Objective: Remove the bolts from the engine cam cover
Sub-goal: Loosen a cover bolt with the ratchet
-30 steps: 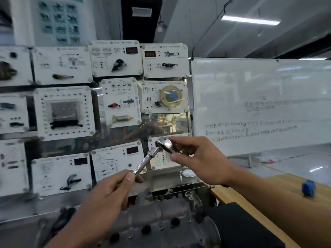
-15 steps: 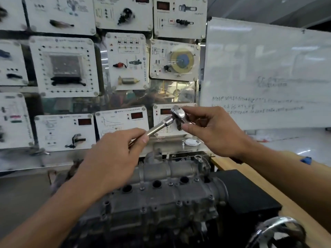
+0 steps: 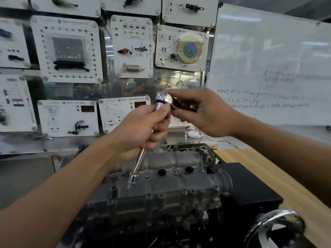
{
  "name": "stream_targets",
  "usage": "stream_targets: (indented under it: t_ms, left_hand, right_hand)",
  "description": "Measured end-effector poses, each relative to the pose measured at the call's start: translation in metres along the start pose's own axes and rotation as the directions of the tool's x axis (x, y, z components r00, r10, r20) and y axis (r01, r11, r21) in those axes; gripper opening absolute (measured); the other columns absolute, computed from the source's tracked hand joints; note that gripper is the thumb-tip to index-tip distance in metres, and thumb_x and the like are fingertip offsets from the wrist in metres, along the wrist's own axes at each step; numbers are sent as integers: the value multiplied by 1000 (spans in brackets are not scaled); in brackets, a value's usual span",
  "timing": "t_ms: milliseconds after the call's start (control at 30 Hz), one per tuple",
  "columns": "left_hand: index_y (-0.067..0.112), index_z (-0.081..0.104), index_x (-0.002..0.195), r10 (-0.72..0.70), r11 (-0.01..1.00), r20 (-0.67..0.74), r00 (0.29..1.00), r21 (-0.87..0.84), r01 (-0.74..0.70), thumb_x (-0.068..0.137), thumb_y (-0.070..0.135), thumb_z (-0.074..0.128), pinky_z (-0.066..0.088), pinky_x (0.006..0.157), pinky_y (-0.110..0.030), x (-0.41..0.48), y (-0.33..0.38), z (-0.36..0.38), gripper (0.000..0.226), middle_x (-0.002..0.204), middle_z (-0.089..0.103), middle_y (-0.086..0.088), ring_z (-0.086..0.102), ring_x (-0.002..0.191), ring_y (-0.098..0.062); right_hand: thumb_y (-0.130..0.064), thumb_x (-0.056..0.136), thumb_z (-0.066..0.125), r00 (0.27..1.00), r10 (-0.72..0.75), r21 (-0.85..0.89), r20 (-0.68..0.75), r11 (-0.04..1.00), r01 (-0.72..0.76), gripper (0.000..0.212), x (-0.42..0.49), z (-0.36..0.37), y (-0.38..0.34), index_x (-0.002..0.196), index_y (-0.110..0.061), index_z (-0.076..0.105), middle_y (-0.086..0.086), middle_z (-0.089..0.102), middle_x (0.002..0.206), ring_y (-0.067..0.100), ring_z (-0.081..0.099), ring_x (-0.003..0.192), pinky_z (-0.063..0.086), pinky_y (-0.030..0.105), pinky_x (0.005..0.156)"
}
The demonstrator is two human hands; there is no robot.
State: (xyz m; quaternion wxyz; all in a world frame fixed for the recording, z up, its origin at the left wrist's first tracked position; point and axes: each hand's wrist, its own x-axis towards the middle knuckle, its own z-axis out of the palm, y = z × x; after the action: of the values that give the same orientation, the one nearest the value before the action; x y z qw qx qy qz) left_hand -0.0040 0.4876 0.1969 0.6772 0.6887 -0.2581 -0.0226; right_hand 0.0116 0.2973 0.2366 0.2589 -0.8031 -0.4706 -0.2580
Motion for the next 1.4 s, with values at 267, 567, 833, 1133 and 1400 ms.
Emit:
stream_targets:
  t_ms: [267, 567, 833, 1133, 1400]
  left_hand:
    - [25, 47, 62, 176, 984, -334, 926, 78, -159, 91, 66, 38, 23, 40, -20, 24, -7, 7, 51, 50, 31, 11, 23, 43, -7]
    - [25, 36, 45, -64, 981, -573, 817, -186, -54, 77, 54, 51, 17, 40, -23, 37, -38, -8, 46, 47, 30, 9, 18, 40, -11]
    - [24, 31, 50, -25, 991, -429, 903, -131, -34, 81, 54, 45, 16, 38, -23, 45, -39, -12, 45, 45, 23, 6, 15, 42, -13]
    - [25, 27, 56, -16, 983, -471, 882, -168, -72, 76, 55, 48, 15, 38, -22, 48, -44, -10, 43, 46, 24, 8, 16, 40, -12]
    - [23, 31, 48, 26, 988, -477, 879, -121, -94, 83, 52, 41, 14, 38, -22, 48, -44, -8, 47, 44, 24, 8, 14, 41, -13]
  right_hand:
    - [-28, 93, 59, 948, 269, -579, 169, 806, -125, 27, 49, -4, -36, 113, -11, 65, 7, 69, 84, 22, 68, 74, 58, 40, 78]
    - [-45, 94, 59, 906, 309, -509, 289, 851, -128, 34, 20, -21, 0, 86, -12, 66, 3, 63, 75, 16, 58, 67, 43, 32, 65]
    - [-54, 95, 52, 974, 203, -526, 102, 842, -120, 31, -1, -17, 47, 93, -23, 58, -10, 55, 70, 14, 53, 66, 34, 28, 55]
    - [-54, 95, 52, 976, 191, -534, 100, 839, -109, 30, 1, -17, 43, 94, -25, 60, -11, 57, 72, 5, 51, 64, 33, 26, 54]
    - [-47, 95, 52, 949, 301, -568, 91, 798, -199, 32, -13, -9, -21, 77, -21, 50, -6, 48, 72, 20, 52, 70, 38, 31, 61]
